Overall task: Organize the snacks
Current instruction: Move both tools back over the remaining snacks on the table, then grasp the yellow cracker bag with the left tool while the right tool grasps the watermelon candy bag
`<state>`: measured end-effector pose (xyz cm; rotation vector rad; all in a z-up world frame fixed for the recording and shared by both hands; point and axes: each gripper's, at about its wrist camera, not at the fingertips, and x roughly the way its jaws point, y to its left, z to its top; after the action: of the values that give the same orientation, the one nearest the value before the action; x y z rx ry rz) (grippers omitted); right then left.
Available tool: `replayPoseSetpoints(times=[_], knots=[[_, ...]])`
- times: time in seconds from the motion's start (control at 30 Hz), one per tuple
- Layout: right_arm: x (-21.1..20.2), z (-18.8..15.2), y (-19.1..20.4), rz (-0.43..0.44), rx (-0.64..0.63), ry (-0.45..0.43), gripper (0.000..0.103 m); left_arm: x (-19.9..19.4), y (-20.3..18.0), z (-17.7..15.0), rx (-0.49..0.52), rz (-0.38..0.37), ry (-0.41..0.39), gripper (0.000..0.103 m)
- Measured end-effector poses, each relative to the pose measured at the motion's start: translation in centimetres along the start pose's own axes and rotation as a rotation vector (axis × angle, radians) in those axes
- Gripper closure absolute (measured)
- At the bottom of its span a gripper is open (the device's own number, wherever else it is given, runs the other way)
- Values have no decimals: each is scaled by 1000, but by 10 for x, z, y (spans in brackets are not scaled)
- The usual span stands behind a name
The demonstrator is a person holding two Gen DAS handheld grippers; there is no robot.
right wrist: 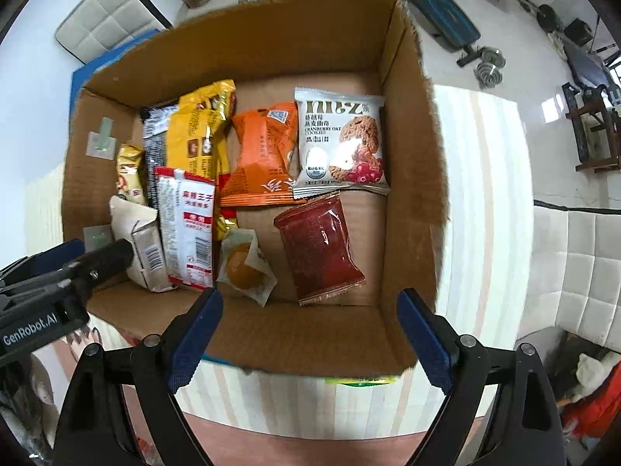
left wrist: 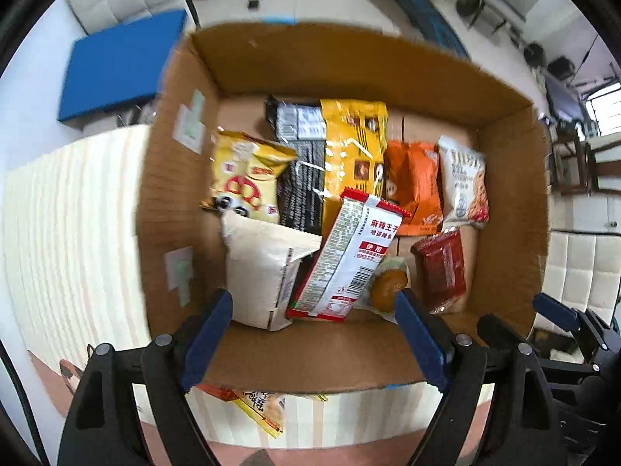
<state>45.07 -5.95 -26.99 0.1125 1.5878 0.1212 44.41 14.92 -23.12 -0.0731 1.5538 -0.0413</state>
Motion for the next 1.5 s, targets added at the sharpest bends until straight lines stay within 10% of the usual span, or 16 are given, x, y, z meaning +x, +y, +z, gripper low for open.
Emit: replayPoseSetpoints(times=[0.9,1.5], knots=[[-91,-144,1,19,-5,-272,10,-95,-20,-136,50,97,-381,18],[36,-136,-70,17,156,-55,10,42,22,-146,-15,118,-96,18]])
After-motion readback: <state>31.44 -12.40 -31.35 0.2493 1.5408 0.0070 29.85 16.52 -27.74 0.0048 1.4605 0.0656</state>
